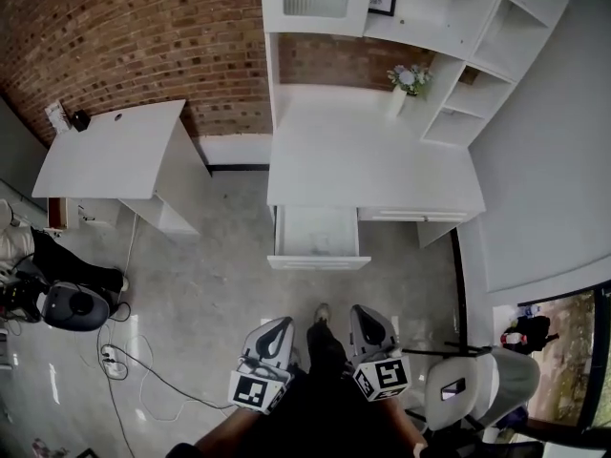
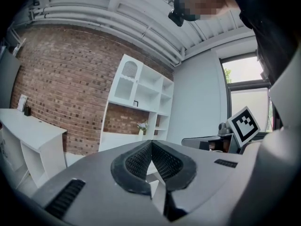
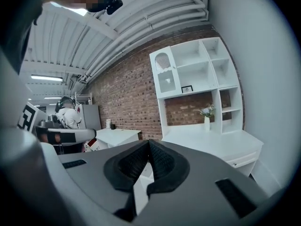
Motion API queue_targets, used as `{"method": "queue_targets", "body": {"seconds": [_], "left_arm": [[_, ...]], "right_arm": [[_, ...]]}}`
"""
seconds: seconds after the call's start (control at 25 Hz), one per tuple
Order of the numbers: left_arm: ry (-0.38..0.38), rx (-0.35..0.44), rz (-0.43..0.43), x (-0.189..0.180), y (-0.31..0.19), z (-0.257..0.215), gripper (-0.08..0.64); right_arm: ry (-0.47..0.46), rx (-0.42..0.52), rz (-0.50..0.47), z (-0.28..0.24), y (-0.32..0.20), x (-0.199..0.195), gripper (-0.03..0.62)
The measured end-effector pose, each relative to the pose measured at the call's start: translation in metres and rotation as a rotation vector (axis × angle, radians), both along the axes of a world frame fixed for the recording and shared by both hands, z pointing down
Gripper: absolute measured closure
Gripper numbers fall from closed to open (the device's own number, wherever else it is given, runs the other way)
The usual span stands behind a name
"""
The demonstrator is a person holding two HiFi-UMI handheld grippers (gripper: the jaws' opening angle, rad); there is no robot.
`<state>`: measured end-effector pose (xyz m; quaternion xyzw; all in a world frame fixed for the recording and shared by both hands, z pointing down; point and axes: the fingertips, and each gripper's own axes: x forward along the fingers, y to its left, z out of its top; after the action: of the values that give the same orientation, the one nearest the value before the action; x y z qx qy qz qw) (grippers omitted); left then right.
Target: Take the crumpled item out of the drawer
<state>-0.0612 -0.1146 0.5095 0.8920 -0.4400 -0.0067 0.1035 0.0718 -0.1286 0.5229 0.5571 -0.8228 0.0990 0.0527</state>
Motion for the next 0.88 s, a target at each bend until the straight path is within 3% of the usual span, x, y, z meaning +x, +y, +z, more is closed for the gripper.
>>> {"method": "queue_targets", "body": {"seconds": [0.2, 0.44, 0.88], "left_arm": [[-0.057, -0.029, -0.064, 0.016, -0.070, 0.017, 0.535], [-0.039, -0.017, -0.137, 0.039, -0.143, 0.000, 0.535], [-0.026, -0.057, -0.124, 0.043, -0.234, 0.015, 0.535]], "right_arm": [[-0.007, -0.014, -0.053, 0.008, -0.084, 0.021, 0.578], [0.041, -0.060, -0.147, 0.029, -0.171, 0.038, 0.578], [0.101, -0.311, -0.185, 0.131, -0.258, 0.033, 0.578]]}}
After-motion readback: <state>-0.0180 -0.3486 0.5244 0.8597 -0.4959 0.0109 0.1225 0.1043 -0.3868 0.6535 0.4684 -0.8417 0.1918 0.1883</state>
